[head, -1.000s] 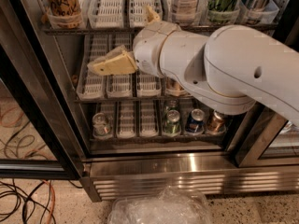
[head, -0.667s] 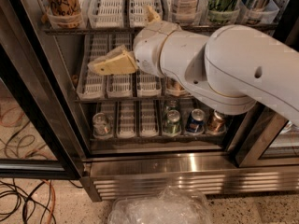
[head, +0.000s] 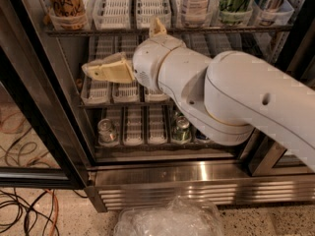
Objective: Pick orange can from top shelf of fridge
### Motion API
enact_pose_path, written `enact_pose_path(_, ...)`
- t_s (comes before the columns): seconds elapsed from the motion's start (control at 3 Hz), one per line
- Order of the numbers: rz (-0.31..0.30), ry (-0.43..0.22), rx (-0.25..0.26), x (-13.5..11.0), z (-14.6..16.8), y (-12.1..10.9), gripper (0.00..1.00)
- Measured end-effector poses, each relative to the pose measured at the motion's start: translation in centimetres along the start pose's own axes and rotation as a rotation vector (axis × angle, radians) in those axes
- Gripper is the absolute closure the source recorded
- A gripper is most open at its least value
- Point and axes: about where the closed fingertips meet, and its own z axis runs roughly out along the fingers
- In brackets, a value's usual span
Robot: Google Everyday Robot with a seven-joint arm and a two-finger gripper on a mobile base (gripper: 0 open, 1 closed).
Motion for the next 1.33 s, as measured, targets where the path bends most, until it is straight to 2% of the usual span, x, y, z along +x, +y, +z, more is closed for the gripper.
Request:
enact_pose_path(0.33,0.028,-0.008,0.060,1.8,-0.2,0.3,0.00)
enact_pose_path(0.67,0.040,-0.050,0.028,-0.7,0.8,3.0,0.00)
enact_pose_path(1.0,0.039,-0.050,0.027,-0.7,0.8,3.1,0.00)
enact_pose_path(1.33,0.026,-0.081,-0.029,-1.4,1.7,4.9,0.00)
